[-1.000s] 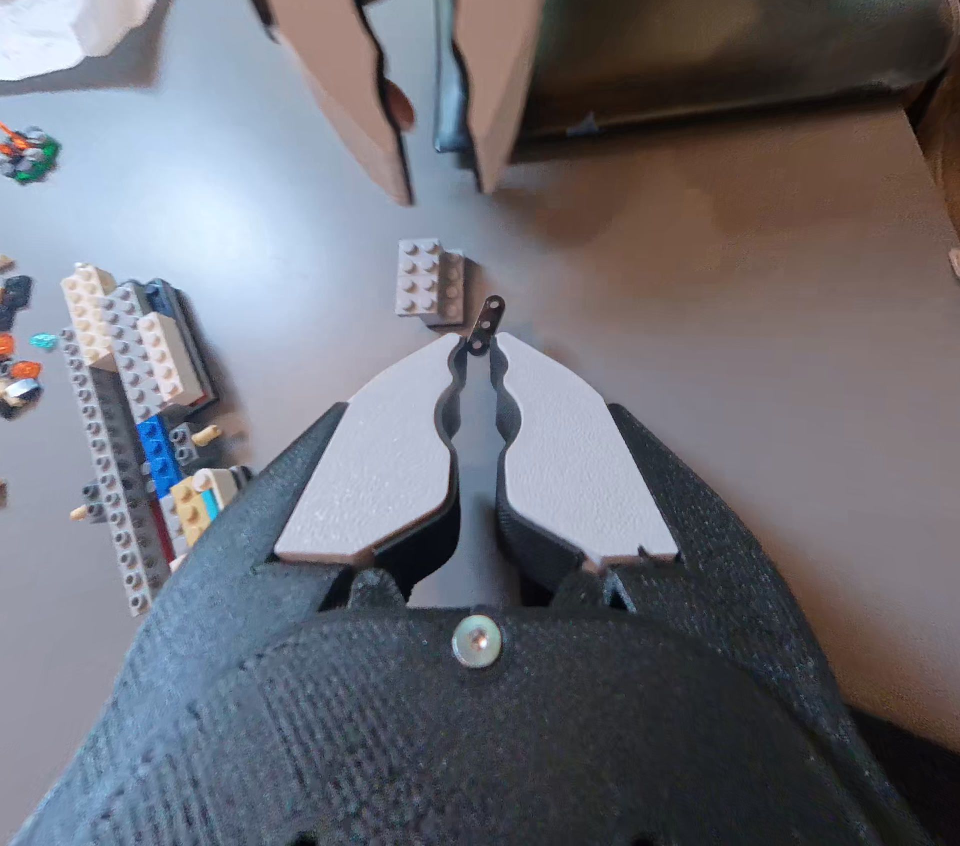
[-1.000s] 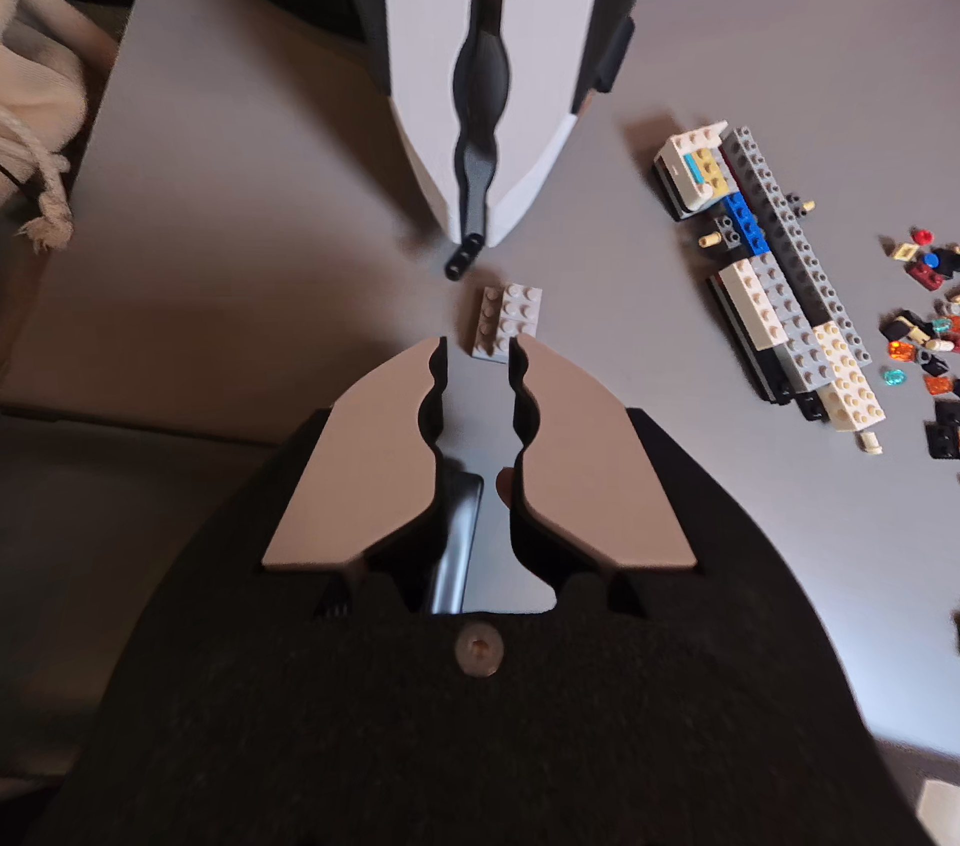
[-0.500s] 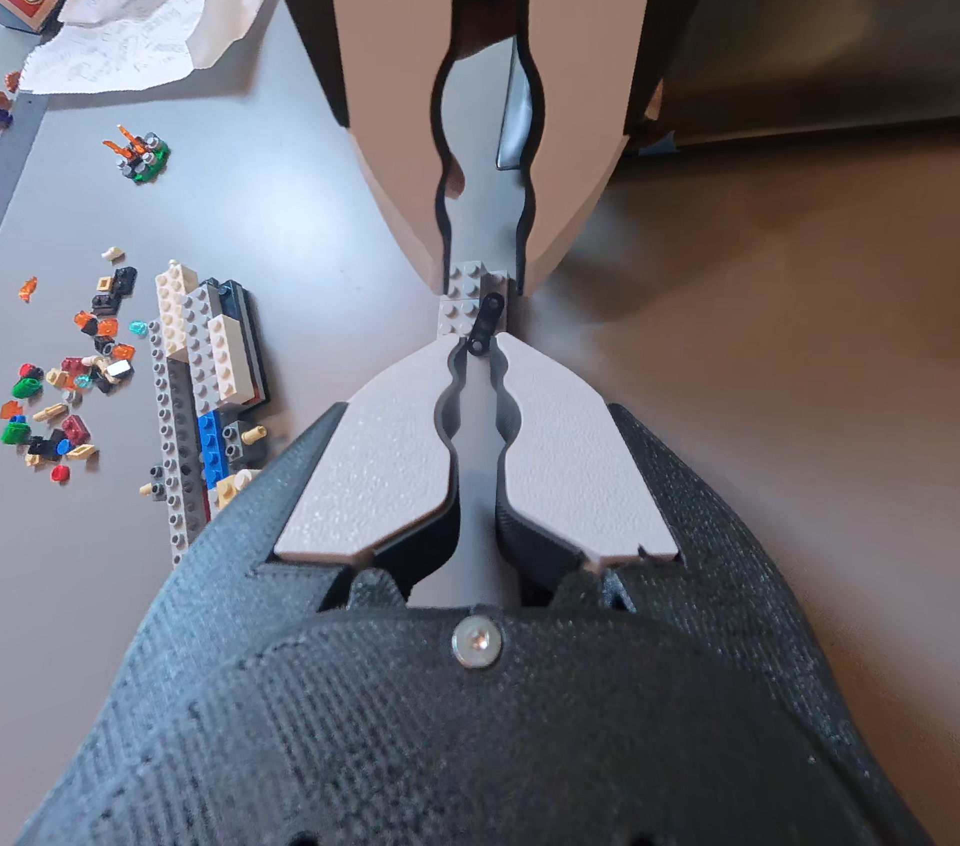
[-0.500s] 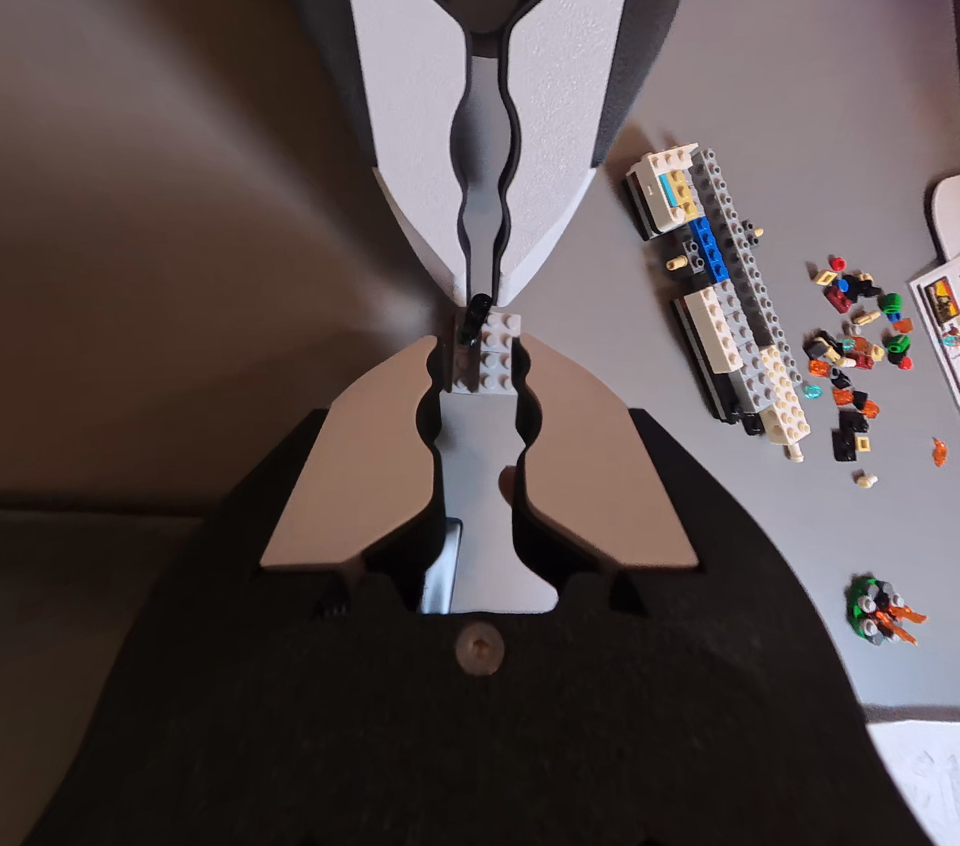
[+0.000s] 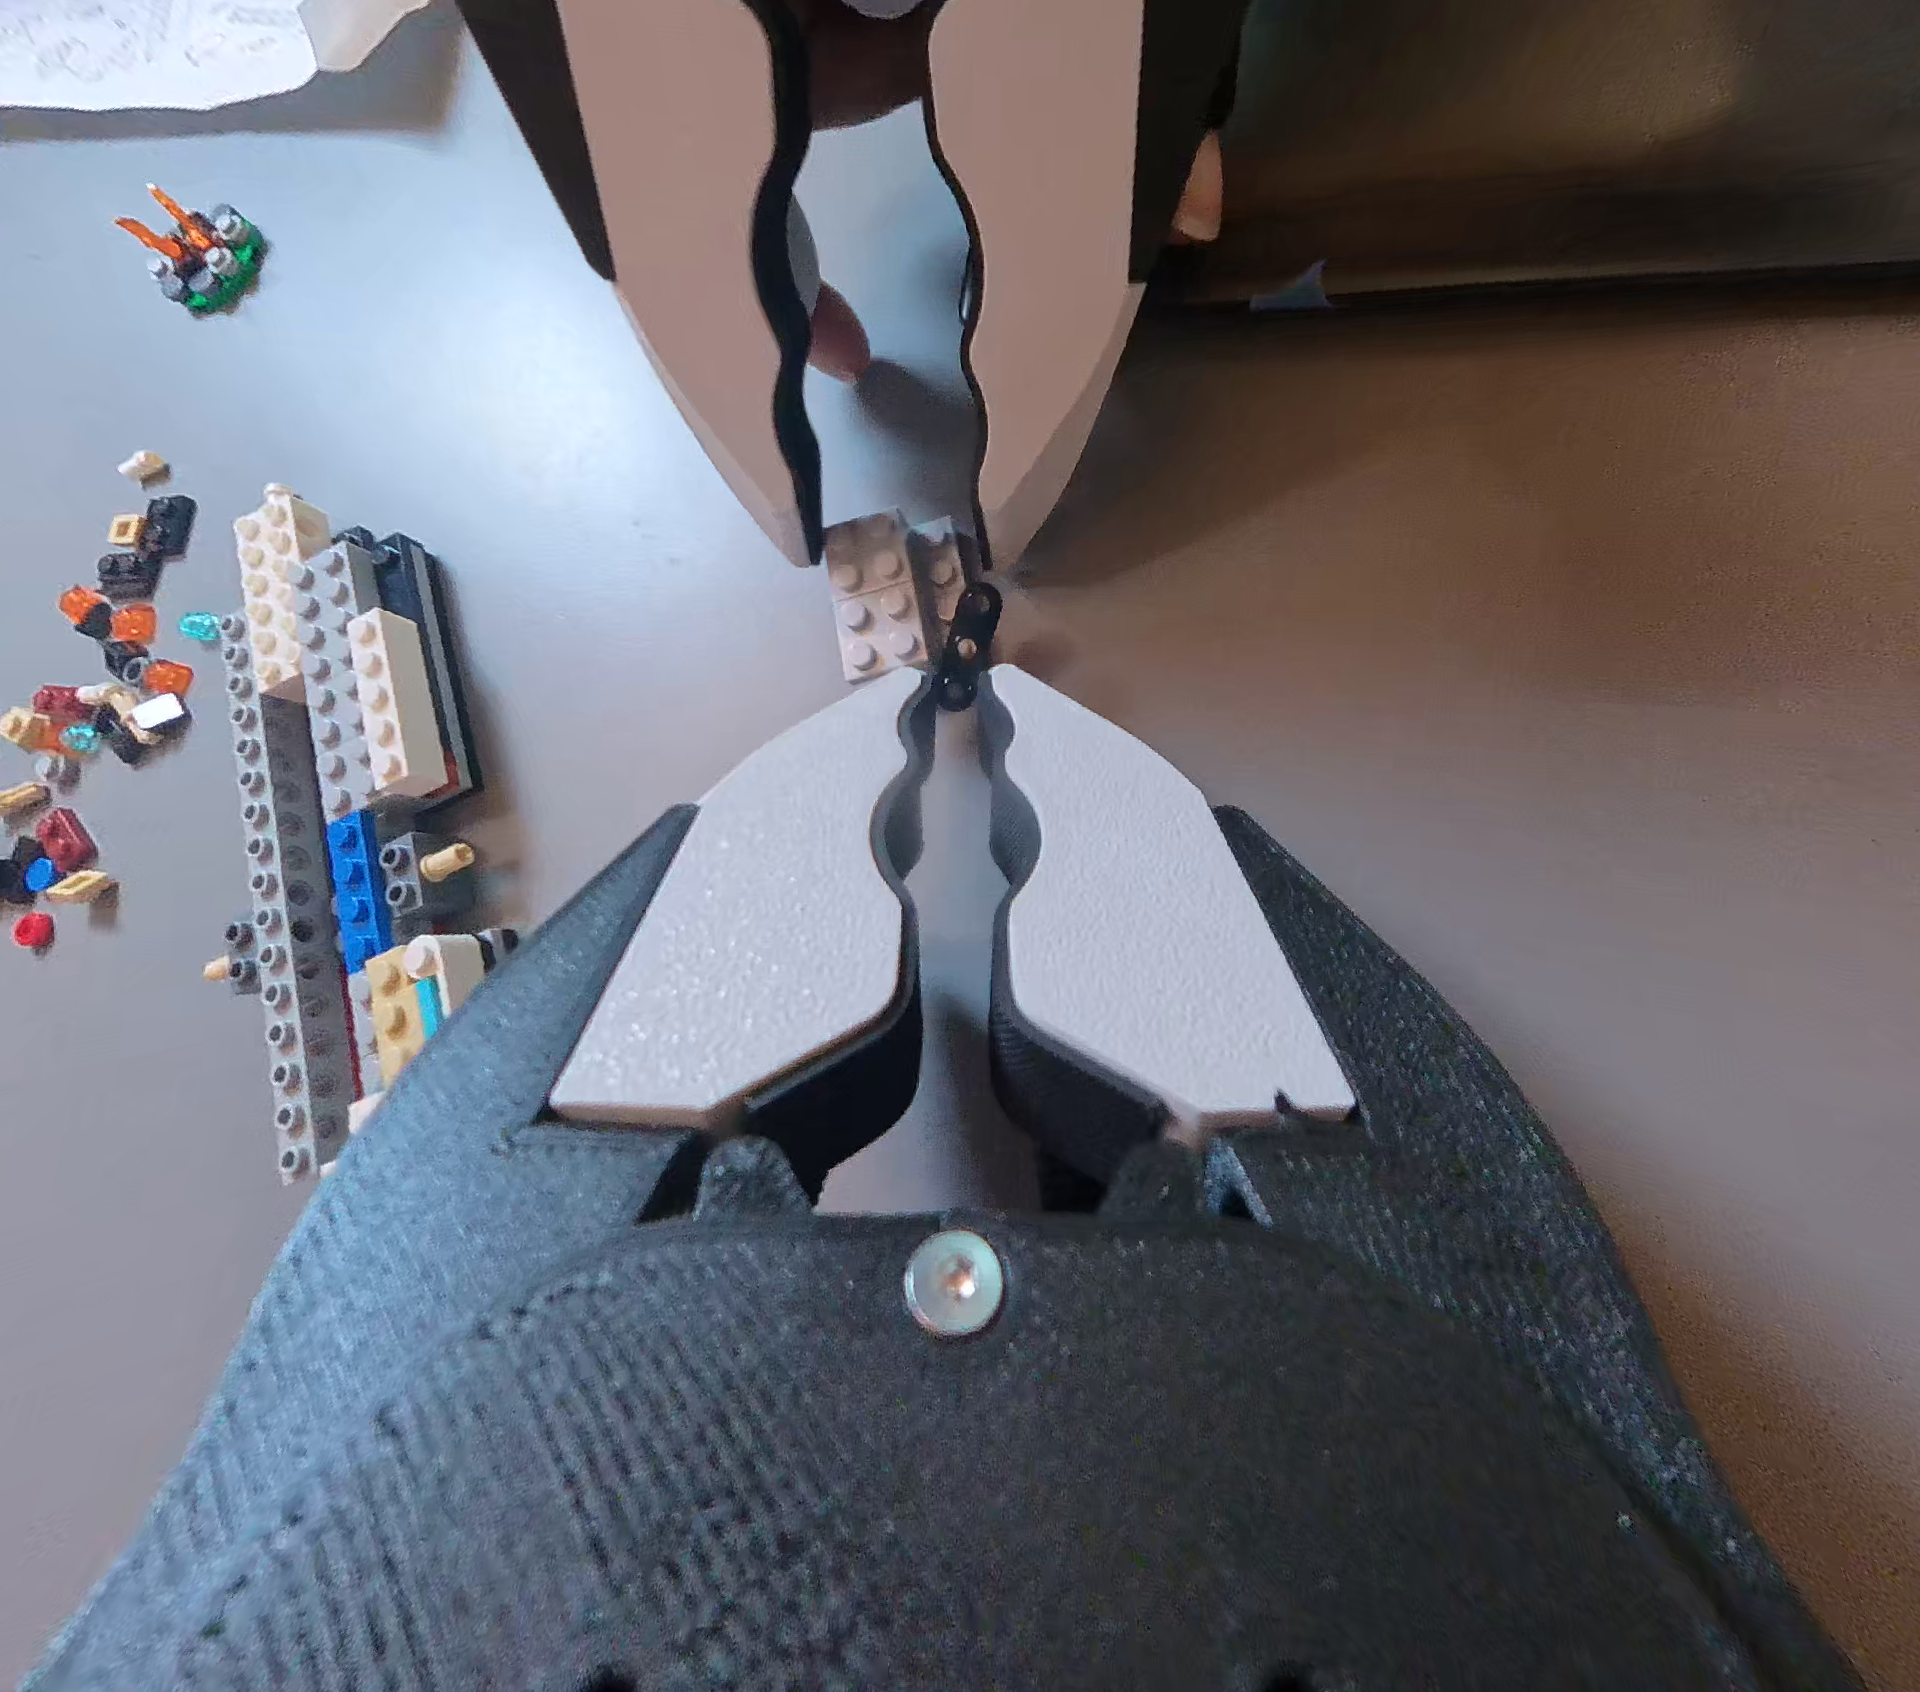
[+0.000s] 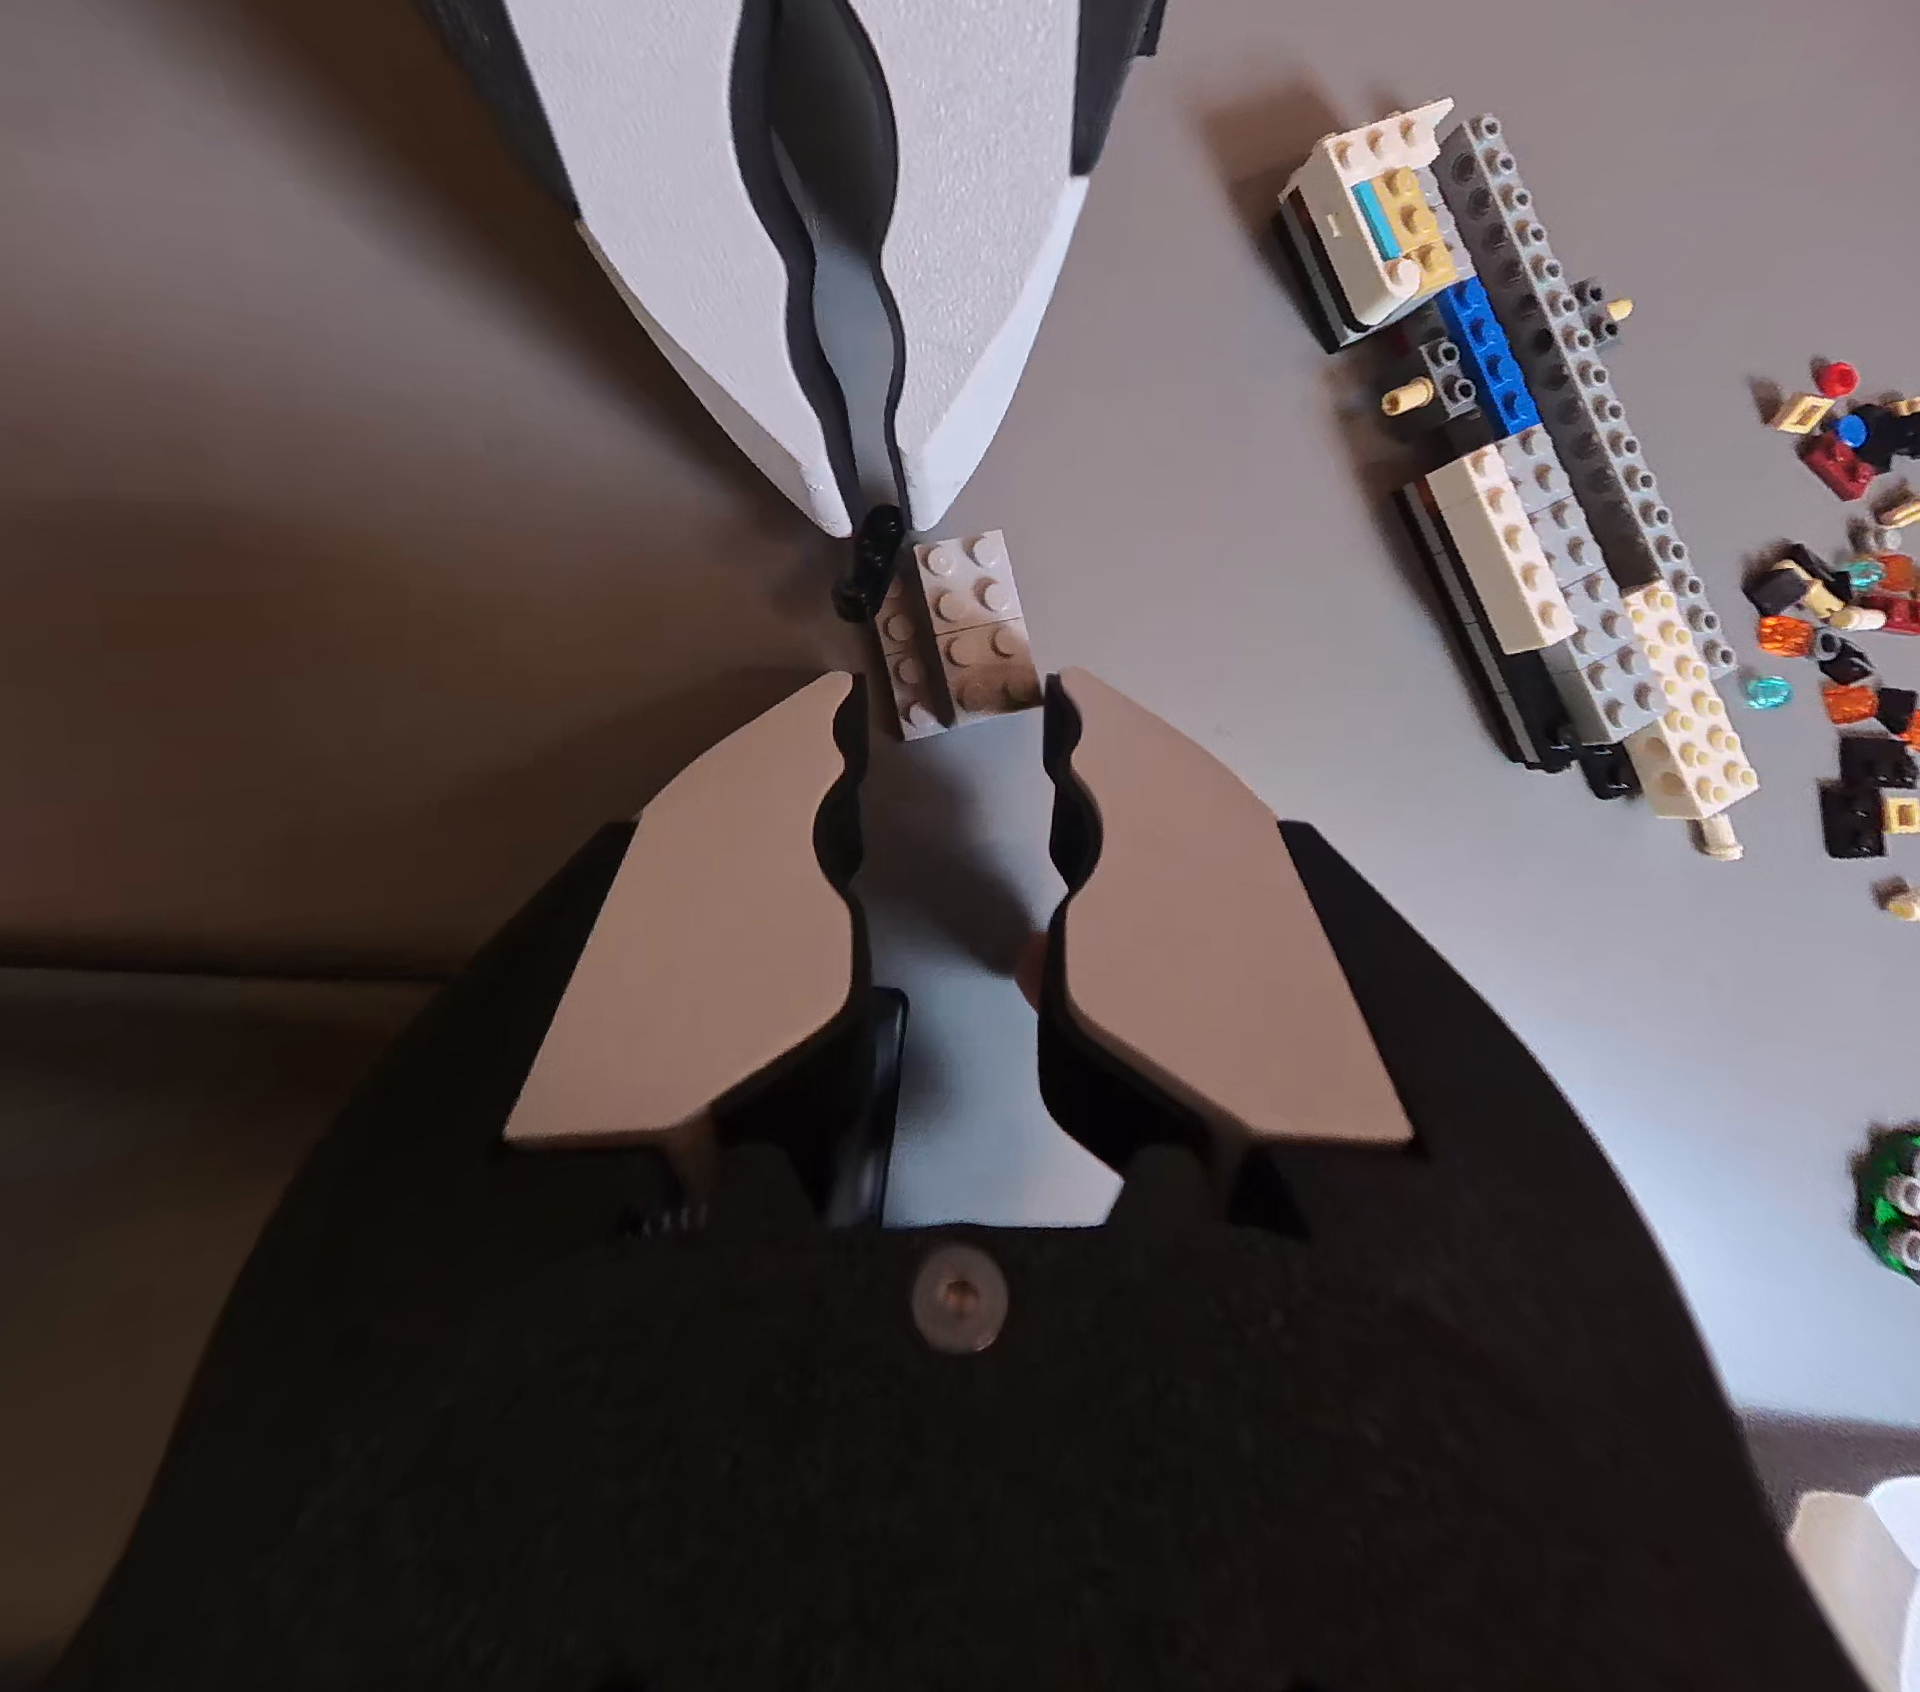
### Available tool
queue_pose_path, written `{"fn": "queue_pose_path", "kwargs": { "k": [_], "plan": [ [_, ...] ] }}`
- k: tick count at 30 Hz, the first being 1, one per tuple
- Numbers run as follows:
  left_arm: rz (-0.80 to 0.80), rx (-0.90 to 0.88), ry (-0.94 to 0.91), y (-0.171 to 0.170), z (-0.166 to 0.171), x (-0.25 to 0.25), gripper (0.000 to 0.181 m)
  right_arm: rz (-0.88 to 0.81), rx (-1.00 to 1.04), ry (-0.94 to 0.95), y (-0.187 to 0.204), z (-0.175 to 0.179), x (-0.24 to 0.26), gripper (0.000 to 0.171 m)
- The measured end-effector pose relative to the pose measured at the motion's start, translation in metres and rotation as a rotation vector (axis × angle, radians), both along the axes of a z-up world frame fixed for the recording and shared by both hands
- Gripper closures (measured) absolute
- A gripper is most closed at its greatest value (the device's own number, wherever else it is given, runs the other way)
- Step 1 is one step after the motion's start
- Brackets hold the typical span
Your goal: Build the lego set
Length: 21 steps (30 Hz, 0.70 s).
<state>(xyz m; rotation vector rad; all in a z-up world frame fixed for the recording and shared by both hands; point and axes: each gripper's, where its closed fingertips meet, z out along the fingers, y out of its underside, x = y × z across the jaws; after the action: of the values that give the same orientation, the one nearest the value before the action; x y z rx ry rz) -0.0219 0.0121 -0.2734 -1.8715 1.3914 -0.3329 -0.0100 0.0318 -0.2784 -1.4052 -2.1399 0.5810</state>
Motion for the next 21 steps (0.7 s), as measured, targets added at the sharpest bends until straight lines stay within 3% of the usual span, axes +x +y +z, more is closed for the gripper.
{"fn": "queue_pose_path", "kwargs": {
  "k": [6,21],
  "plan": [
    [0.036,-0.047,-0.012,0.002,-0.002,-0.003,0.175,0.005,0.049,-0.013,-0.003,-0.002,-0.003,0.144],
    [0.057,-0.056,-0.049,0.001,0.011,-0.006,0.174,-0.159,-0.404,-0.04,-0.011,0.006,-0.008,0.145]
  ]
}}
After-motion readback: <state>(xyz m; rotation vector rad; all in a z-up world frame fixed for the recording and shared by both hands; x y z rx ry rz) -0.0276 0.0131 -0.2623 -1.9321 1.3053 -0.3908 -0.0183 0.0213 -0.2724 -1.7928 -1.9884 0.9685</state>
